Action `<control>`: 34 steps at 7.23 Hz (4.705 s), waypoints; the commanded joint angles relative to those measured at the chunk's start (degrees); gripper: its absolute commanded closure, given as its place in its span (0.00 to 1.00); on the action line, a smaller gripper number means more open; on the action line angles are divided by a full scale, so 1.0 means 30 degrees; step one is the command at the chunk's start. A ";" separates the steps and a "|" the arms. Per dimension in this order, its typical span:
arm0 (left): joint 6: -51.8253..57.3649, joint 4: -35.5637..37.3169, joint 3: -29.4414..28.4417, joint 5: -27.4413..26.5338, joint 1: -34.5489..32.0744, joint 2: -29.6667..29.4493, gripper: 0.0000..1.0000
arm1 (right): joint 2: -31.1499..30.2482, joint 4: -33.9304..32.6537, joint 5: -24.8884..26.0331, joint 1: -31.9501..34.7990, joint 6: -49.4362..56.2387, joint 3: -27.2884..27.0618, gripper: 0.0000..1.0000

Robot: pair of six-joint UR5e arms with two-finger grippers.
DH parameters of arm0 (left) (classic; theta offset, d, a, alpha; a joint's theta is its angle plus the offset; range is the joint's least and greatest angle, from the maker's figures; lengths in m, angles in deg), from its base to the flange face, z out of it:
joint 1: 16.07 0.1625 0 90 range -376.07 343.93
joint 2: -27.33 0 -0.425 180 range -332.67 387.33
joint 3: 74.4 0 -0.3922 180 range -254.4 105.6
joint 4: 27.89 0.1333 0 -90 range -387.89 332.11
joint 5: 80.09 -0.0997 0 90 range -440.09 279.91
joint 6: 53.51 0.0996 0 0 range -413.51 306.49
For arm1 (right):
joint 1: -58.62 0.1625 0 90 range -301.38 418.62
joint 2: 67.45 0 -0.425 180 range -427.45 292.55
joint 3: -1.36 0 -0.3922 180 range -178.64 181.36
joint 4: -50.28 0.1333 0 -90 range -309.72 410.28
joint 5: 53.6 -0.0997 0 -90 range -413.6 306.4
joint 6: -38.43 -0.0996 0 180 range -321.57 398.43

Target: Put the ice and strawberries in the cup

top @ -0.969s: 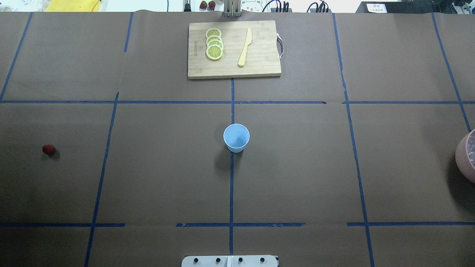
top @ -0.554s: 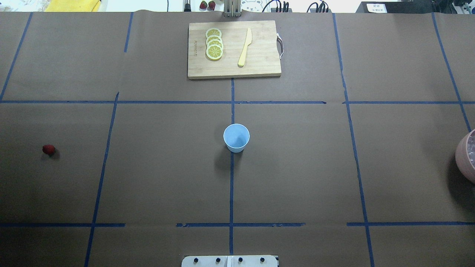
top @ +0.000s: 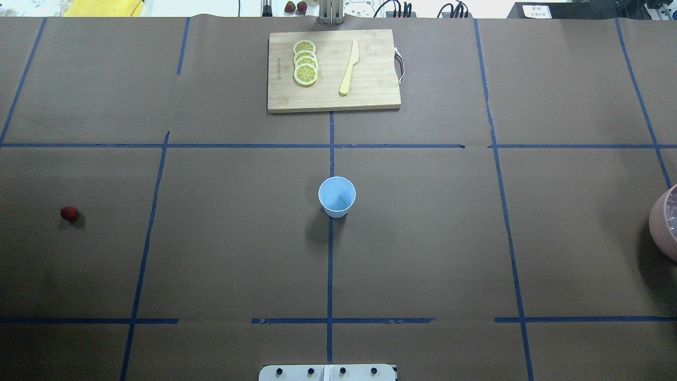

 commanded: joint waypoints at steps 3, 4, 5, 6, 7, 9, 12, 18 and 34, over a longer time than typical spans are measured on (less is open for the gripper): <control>0.0011 -0.0001 -0.0007 0.0000 0.0000 -0.0025 0.00 | 0.0169 0.0036 0.1088 -0.1037 0.0306 0.0734 0.15; 0.0011 -0.0001 -0.0007 0.0000 0.0000 -0.0025 0.00 | 0.0169 0.0007 0.1146 -0.1037 0.0306 0.0792 0.17; 0.0011 -0.0001 -0.0007 0.0000 0.0000 -0.0025 0.00 | 0.0169 0.0036 0.1089 -0.1124 0.0393 0.1228 0.18; 0.0011 -0.0001 0.0022 0.0000 0.0000 -0.0054 0.00 | 0.0198 0.0036 0.1088 -0.1154 0.0481 0.1290 0.21; 0.0011 -0.0001 0.0022 0.0000 0.0000 -0.0054 0.00 | 0.0198 0.0036 0.1088 -0.1271 0.0482 0.1291 0.23; 0.0011 -0.0001 0.0022 0.0000 0.0000 -0.0112 0.00 | 0.0227 0.0036 0.1088 -0.1418 0.0452 0.1379 0.30; 0.0011 -0.0001 0.0022 0.0000 0.0000 -0.0113 0.00 | 0.0140 0.0036 0.1059 -0.1389 0.0453 0.1350 0.30; 0.0011 -0.0001 0.0051 0.0000 0.0000 -0.0142 0.00 | 0.0022 0.0036 0.1000 -0.1389 0.0452 0.1350 0.36; -0.0019 0.0175 0.0257 0.0059 0.0000 -0.0172 0.00 | 0.5546 -0.7228 -0.1516 0.0637 -0.2606 -0.3838 1.00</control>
